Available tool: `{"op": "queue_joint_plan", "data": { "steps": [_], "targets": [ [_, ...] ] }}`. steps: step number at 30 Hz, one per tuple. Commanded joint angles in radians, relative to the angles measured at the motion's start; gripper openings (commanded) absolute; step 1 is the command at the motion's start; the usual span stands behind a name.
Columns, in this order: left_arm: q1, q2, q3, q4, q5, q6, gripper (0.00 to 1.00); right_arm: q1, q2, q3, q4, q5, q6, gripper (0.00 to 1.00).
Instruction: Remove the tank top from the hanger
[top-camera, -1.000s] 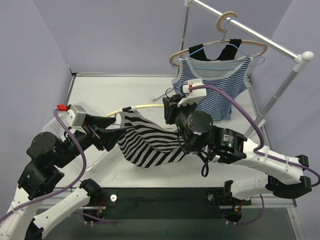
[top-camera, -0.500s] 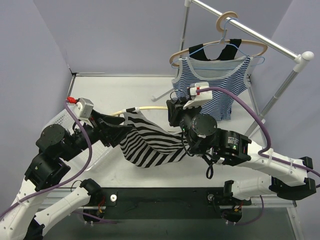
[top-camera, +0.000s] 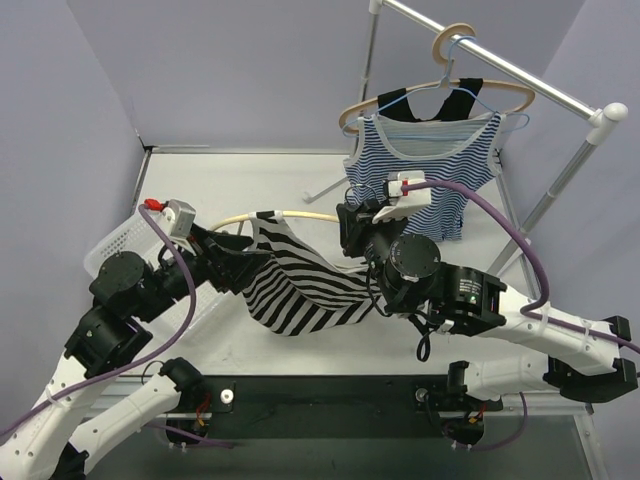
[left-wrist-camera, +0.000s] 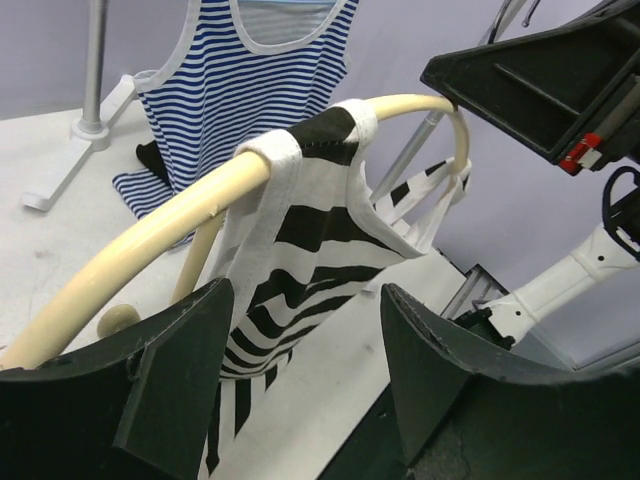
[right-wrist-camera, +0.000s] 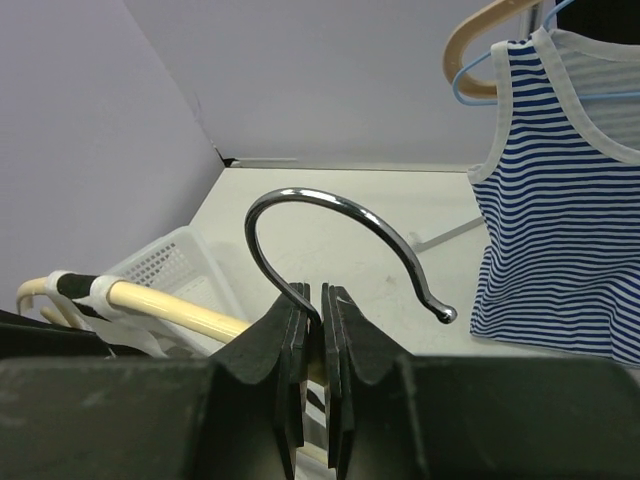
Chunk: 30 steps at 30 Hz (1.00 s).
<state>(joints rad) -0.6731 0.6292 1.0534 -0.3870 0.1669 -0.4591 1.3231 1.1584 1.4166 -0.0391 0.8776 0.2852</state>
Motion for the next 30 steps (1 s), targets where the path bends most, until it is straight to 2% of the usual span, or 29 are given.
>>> {"op": "queue_joint_plan", "data": {
  "steps": [1,6,14,22,25,30],
  "targets": [
    [-0.002,0.007,-0.039,0.181,0.011,0.054,0.71,0.007,-0.061,-0.034,0.108,-0.015,0.078,0.00],
    [-0.002,-0.031,-0.141,0.333,0.010,0.072,0.71,0.005,-0.088,-0.119,0.146,-0.045,0.104,0.00],
    [-0.002,-0.049,-0.168,0.327,-0.099,0.102,0.72,0.005,-0.120,-0.165,0.151,-0.045,0.143,0.00],
    [-0.002,-0.017,-0.178,0.315,-0.107,0.093,0.71,0.005,-0.132,-0.163,0.150,-0.063,0.138,0.00],
    [-0.002,-0.003,-0.187,0.335,-0.072,0.076,0.67,0.005,-0.134,-0.171,0.148,-0.089,0.128,0.00],
    [-0.002,0.009,-0.188,0.364,-0.024,0.057,0.47,0.004,-0.132,-0.177,0.142,-0.083,0.111,0.00]
  ]
}}
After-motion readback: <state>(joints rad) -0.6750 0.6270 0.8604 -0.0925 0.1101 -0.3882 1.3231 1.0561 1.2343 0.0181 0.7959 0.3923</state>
